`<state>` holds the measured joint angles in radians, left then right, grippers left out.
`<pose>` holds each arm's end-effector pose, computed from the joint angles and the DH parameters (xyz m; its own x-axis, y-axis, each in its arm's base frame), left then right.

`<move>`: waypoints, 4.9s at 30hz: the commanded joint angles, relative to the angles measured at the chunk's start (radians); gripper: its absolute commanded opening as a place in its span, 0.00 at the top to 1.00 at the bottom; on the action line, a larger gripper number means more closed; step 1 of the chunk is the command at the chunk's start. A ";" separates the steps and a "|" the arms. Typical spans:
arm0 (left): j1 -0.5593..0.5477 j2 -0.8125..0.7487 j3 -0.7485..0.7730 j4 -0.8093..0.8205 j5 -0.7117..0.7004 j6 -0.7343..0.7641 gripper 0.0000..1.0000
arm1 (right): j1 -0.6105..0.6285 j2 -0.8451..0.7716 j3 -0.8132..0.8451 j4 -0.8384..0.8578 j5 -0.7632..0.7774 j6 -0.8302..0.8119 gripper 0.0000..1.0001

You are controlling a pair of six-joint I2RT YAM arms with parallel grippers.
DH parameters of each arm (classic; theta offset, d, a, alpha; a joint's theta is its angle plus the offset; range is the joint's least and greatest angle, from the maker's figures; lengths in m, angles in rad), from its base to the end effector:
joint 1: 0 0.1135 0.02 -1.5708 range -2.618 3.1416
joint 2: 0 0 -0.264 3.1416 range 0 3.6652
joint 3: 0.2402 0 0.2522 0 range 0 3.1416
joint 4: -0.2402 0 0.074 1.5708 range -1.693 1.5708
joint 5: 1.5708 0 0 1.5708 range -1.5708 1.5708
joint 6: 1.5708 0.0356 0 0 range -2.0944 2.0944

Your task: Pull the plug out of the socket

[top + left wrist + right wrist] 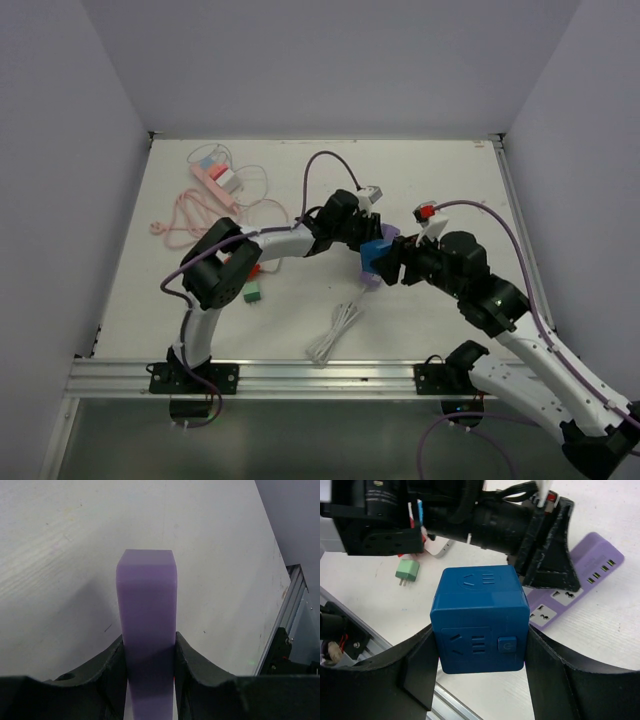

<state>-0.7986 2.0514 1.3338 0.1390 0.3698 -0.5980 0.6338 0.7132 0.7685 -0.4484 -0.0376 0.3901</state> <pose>0.3088 -0.3355 0.1731 -0.8102 0.0796 -0.5807 0.5117 0.5790 -0.6347 0.1304 0.0975 0.3177 -0.5212 0.0886 -0.8489 -0.4558 0.8120 0.3646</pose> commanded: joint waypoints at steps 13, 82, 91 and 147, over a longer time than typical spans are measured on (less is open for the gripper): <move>0.093 -0.112 -0.096 0.050 -0.104 0.026 0.02 | 0.000 0.183 0.015 0.074 -0.197 -0.096 1.00; 0.254 -0.899 -0.535 -0.363 -0.829 0.216 0.00 | -0.072 0.924 0.189 -0.020 0.440 0.290 0.53; 0.274 -0.892 -0.558 -0.352 -0.815 0.221 0.01 | -0.330 1.022 0.406 0.039 0.397 -0.006 0.85; 0.722 0.039 0.131 -0.395 -0.683 -0.013 0.41 | -0.230 0.595 0.115 0.134 0.042 0.038 0.09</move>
<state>-0.0841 2.0674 1.4239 -0.2707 -0.3450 -0.5884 0.4049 1.3388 0.9031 -0.3370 0.0200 0.4313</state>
